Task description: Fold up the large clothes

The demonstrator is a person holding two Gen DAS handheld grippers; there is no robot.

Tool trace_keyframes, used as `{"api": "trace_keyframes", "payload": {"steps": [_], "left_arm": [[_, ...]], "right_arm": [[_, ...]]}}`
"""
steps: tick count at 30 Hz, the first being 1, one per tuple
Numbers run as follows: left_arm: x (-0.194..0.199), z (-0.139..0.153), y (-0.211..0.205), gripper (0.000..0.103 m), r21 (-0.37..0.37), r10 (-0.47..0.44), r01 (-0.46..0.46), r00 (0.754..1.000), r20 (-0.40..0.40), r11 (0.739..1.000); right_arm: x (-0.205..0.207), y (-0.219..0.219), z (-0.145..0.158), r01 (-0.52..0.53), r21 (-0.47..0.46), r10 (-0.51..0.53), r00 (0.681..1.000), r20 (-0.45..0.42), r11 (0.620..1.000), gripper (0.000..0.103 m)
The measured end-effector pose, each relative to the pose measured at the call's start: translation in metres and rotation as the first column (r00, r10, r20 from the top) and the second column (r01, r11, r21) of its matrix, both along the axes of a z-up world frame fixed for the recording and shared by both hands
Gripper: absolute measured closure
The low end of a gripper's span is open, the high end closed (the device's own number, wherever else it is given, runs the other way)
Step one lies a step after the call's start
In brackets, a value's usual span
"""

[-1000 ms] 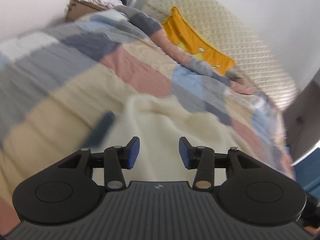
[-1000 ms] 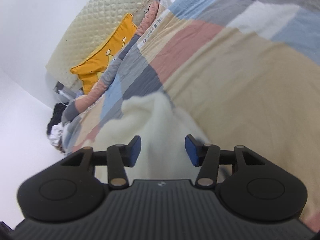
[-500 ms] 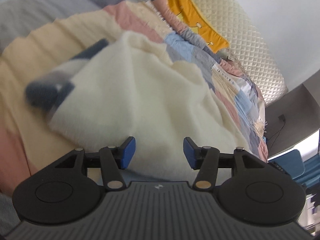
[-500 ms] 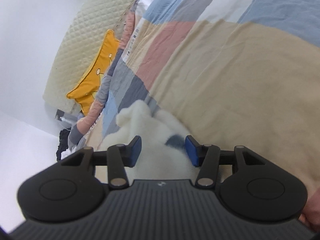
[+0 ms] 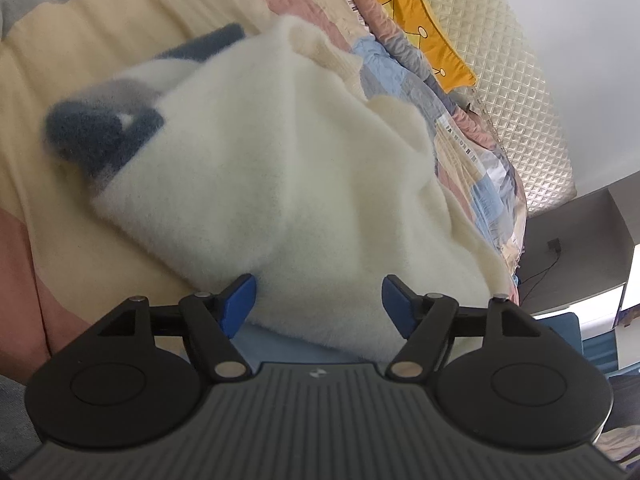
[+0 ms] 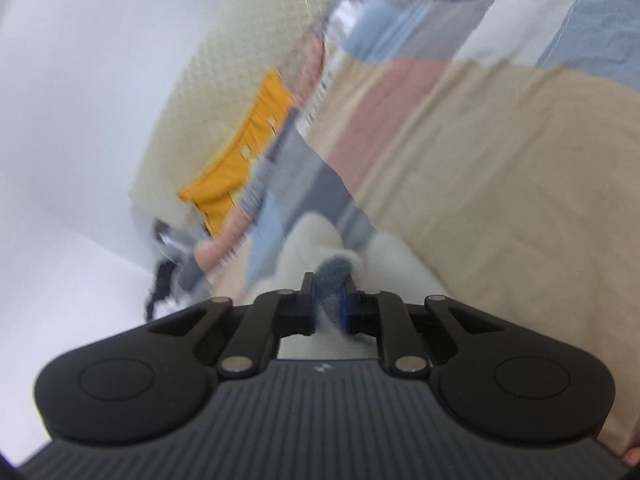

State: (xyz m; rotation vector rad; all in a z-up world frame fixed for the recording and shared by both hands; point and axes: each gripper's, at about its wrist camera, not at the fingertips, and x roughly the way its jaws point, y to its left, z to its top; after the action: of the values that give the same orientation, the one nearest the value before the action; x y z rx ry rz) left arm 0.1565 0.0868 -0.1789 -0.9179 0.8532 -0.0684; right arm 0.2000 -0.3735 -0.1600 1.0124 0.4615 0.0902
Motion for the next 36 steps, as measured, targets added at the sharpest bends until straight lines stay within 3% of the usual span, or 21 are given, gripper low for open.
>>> {"api": "trace_keyframes", "payload": {"steps": [2,5,9,14,19,21,22,23,27,31,36], "left_arm": [[0.000,-0.002,0.002,0.028,-0.020,0.003,-0.003,1.000,-0.005,1.000],[-0.001,-0.004,0.006,0.028,-0.053,0.011,-0.012,1.000,-0.018,0.999],[-0.001,-0.004,0.005,0.028,-0.058,0.005,-0.008,0.999,-0.044,0.998],[-0.002,-0.007,0.003,0.028,-0.071,-0.002,-0.005,0.996,-0.089,0.997],[-0.004,-0.013,0.002,0.028,-0.090,0.022,-0.032,0.993,-0.114,0.995],[-0.004,-0.015,0.003,0.028,-0.095,0.044,-0.056,0.992,-0.122,0.994],[-0.004,-0.016,0.004,0.028,-0.100,0.061,-0.074,0.990,-0.129,0.992],[-0.005,-0.018,0.004,0.028,-0.104,0.077,-0.091,0.988,-0.137,0.990],[-0.002,-0.023,0.007,0.025,-0.106,0.130,-0.147,0.979,-0.156,0.983],[0.006,-0.028,0.005,0.024,-0.155,0.151,-0.174,0.977,-0.150,0.972],[0.012,-0.040,0.007,0.023,-0.236,0.214,-0.243,0.966,-0.143,0.941]], "right_arm": [[-0.003,-0.009,0.000,0.057,-0.003,-0.057,0.998,-0.008,0.998,0.090],[-0.001,-0.023,-0.011,0.135,-0.008,-0.135,0.986,-0.094,0.991,0.092],[0.003,-0.025,-0.019,0.143,-0.032,-0.146,0.976,-0.164,0.989,0.093],[-0.008,-0.018,-0.006,0.123,-0.102,-0.138,0.978,-0.155,0.987,0.090],[-0.029,-0.013,0.022,0.120,-0.151,-0.134,0.987,-0.090,0.981,0.088],[-0.037,-0.012,0.031,0.117,-0.149,-0.128,0.989,-0.070,0.982,0.067],[-0.041,-0.009,0.033,0.113,-0.142,-0.122,0.991,-0.060,0.983,0.038],[-0.045,-0.005,0.034,0.089,-0.135,-0.097,0.994,-0.049,0.987,0.018],[-0.050,0.015,0.031,-0.063,-0.033,0.061,0.996,-0.058,0.997,0.020],[-0.064,0.027,0.018,-0.084,0.144,0.103,0.986,-0.131,0.986,0.019],[-0.045,0.058,-0.021,-0.157,0.274,0.228,0.940,-0.254,0.949,0.019]]}}
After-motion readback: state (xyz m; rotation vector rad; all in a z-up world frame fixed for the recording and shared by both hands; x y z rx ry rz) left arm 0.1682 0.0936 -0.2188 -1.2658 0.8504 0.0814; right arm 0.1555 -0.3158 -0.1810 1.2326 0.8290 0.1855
